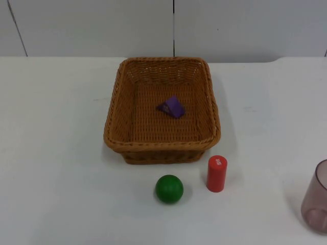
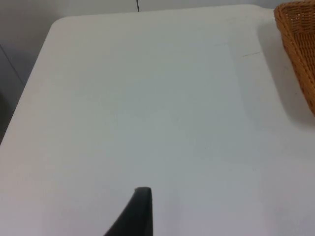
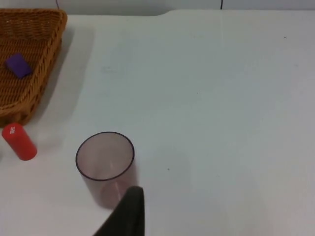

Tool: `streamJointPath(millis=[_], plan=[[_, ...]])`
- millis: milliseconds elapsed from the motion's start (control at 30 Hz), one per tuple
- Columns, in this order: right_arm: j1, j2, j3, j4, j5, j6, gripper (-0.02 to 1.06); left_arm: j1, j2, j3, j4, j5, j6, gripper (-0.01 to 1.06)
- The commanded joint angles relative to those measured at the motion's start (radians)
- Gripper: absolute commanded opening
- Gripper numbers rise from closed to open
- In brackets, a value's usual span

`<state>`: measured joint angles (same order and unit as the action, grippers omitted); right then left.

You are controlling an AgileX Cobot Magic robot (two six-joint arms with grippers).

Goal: Pick up the basket with the left hand and place the triangular block into the basket with the right hand.

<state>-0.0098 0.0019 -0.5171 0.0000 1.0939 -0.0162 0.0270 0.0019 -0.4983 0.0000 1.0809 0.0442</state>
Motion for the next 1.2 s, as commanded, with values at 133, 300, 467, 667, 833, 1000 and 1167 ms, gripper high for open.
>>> streamJointPath(millis=[133, 300, 467, 667, 833, 1000, 1167], plan=[[-0.001, -0.002, 0.001, 0.0, -0.014, 0.004, 1.05, -0.006, -0.002, 0.004, 0.0, -0.004, -0.01, 1.05], [-0.001, -0.002, 0.001, 0.0, -0.014, 0.004, 1.05, -0.006, -0.002, 0.004, 0.0, -0.004, -0.01, 1.05], [-0.001, -0.002, 0.001, 0.0, -0.014, 0.004, 1.05, -0.006, -0.002, 0.004, 0.0, -0.004, -0.01, 1.05], [-0.001, -0.002, 0.001, 0.0, -0.014, 0.004, 1.05, -0.006, -0.002, 0.004, 0.0, -0.004, -0.01, 1.05], [-0.001, -0.002, 0.001, 0.0, -0.014, 0.004, 1.05, -0.006, -0.002, 0.004, 0.0, -0.004, -0.01, 1.05], [-0.001, -0.002, 0.001, 0.0, -0.014, 0.004, 1.05, -0.006, -0.002, 0.004, 0.0, -0.004, -0.01, 1.05], [-0.001, -0.002, 0.001, 0.0, -0.014, 0.004, 1.05, -0.006, -0.002, 0.004, 0.0, -0.004, -0.01, 1.05]])
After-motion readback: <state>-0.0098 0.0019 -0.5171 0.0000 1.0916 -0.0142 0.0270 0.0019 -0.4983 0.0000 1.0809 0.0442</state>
